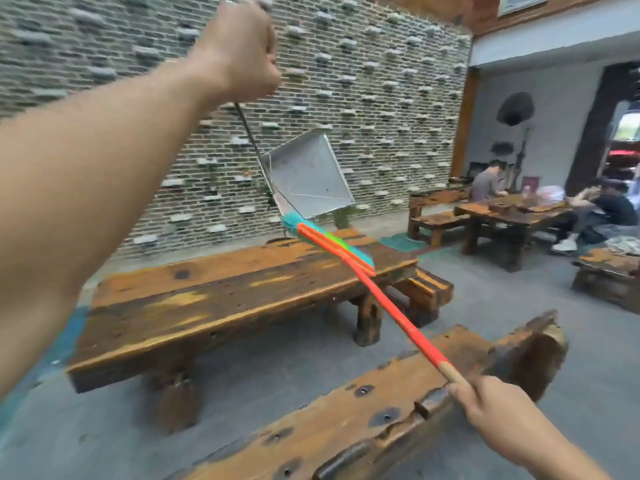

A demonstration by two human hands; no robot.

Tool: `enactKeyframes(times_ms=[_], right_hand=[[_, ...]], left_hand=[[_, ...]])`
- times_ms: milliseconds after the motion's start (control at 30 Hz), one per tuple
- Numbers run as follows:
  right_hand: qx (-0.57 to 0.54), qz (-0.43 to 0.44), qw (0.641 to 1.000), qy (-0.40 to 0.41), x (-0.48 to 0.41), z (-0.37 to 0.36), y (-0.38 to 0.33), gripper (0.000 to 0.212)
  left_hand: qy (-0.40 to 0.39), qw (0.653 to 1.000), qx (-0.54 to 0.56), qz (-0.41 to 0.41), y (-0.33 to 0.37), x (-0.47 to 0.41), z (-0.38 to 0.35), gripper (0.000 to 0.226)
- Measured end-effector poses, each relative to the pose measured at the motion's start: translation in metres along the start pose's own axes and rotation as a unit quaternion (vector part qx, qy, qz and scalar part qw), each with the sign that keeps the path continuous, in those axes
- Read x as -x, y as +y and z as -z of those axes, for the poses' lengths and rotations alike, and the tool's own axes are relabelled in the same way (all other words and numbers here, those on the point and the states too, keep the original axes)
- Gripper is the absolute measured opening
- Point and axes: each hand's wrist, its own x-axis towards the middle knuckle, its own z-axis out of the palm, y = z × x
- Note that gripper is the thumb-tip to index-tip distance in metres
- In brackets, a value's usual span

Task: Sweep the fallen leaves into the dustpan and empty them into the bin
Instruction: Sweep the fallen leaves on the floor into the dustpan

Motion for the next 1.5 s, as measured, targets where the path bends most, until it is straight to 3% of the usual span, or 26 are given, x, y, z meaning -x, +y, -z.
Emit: enactKeyframes(times_ms=[67, 133, 167, 233, 267, 300, 367, 400, 467, 500, 567, 633, 667, 700, 767, 800, 833, 900, 1067, 1100, 1167, 1200, 1267, 1300, 1367, 1500], right_hand=[[0.004, 0.02, 1.0, -0.006, 0.004, -0.013, -0.006, 0.049], [-0.013, 0.058, 0.997, -0.047, 0.011, -0.017, -0.042, 0.044], [-0.005, 0.116, 0.99, -0.079, 0.02, -0.031, -0.095, 0.043], [-0.002, 0.13, 0.986, -0.107, 0.028, -0.032, -0.107, 0.051], [0.012, 0.197, 0.971, -0.133, 0.047, -0.054, -0.153, 0.06], [0.022, 0.211, 0.968, -0.133, 0.052, -0.067, -0.164, 0.063], [0.023, 0.207, 0.97, -0.123, 0.058, -0.078, -0.158, 0.05], [0.047, 0.258, 0.954, -0.146, 0.076, -0.099, -0.199, 0.049], [0.061, 0.271, 0.947, -0.159, 0.083, -0.108, -0.207, 0.054], [0.064, 0.31, 0.933, -0.17, 0.105, -0.127, -0.252, 0.052], [0.074, 0.339, 0.921, -0.179, 0.128, -0.118, -0.272, 0.042], [0.106, 0.39, 0.889, -0.215, 0.163, -0.157, -0.335, 0.035], [0.091, 0.384, 0.893, -0.217, 0.171, -0.15, -0.337, 0.035], [0.109, 0.403, 0.878, -0.234, 0.207, -0.183, -0.381, 0.036], [0.116, 0.421, 0.86, -0.265, 0.229, -0.189, -0.394, 0.036], [0.122, 0.448, 0.842, -0.275, 0.265, -0.224, -0.434, 0.035], [0.149, 0.471, 0.821, -0.287, 0.279, -0.224, -0.446, 0.038], [0.169, 0.477, 0.808, -0.303, 0.314, -0.24, -0.48, 0.047], [0.173, 0.471, 0.782, -0.369, 0.354, -0.26, -0.524, 0.052], [0.199, 0.493, 0.754, -0.386, 0.372, -0.279, -0.551, 0.057], [0.214, 0.498, 0.751, -0.378, 0.378, -0.28, -0.557, 0.065], [0.23, 0.509, 0.732, -0.39, 0.389, -0.305, -0.58, 0.068], [0.222, 0.514, 0.743, -0.365, 0.389, -0.313, -0.581, 0.069], [0.233, 0.5, 0.745, -0.375, 0.394, -0.335, -0.605, 0.069], [0.236, 0.516, 0.756, -0.327, 0.386, -0.35, -0.613, 0.074], [0.28, 0.522, 0.711, -0.38, 0.418, -0.385, -0.696, 0.047]], left_hand=[[-0.021, 0.999, 0.015, 0.021, 0.0, 0.01, 0.008, 0.014], [-0.052, 0.995, -0.053, 0.062, -0.037, 0.05, 0.05, 0.017], [-0.049, 0.985, -0.122, 0.115, -0.093, 0.092, 0.098, 0.019], [-0.036, 0.977, -0.13, 0.163, -0.112, 0.112, 0.114, 0.02], [-0.044, 0.963, -0.193, 0.183, -0.151, 0.154, 0.159, 0.019], [-0.044, 0.956, -0.188, 0.221, -0.16, 0.174, 0.176, 0.017], [-0.038, 0.949, -0.188, 0.251, -0.181, 0.189, 0.181, 0.014], [-0.041, 0.93, -0.217, 0.293, -0.211, 0.23, 0.231, 0.016], [-0.034, 0.91, -0.239, 0.336, -0.232, 0.254, 0.246, 0.016], [-0.033, 0.888, -0.268, 0.373, -0.257, 0.295, 0.294, 0.015], [-0.036, 0.876, -0.291, 0.383, -0.282, 0.318, 0.308, 0.016], [-0.04, 0.851, -0.329, 0.408, -0.319, 0.375, 0.367, 0.019], [-0.042, 0.846, -0.327, 0.419, -0.328, 0.379, 0.368, 0.02], [-0.06, 0.828, -0.332, 0.449, -0.359, 0.421, 0.41, 0.02], [-0.082, 0.817, -0.341, 0.457, -0.373, 0.444, 0.42, 0.02], [-0.1, 0.798, -0.342, 0.485, -0.401, 0.489, 0.458, 0.02], [-0.103, 0.8, -0.349, 0.477, -0.408, 0.507, 0.468, 0.019], [-0.111, 0.772, -0.356, 0.515, -0.432, 0.551, 0.5, 0.015], [-0.1, 0.744, -0.365, 0.551, -0.474, 0.626, 0.554, 0.016], [-0.1, 0.713, -0.37, 0.587, -0.485, 0.665, 0.58, 0.017], [-0.093, 0.704, -0.375, 0.597, -0.489, 0.693, 0.589, 0.017], [-0.089, 0.681, -0.38, 0.62, -0.499, 0.723, 0.61, 0.017], [-0.089, 0.674, -0.387, 0.623, -0.502, 0.746, 0.621, 0.018], [-0.086, 0.649, -0.39, 0.648, -0.515, 0.772, 0.638, 0.018], [-0.09, 0.636, -0.389, 0.66, -0.517, 0.796, 0.655, 0.018], [-0.118, 0.601, -0.407, 0.678, -0.561, 0.859, 0.685, 0.019]])
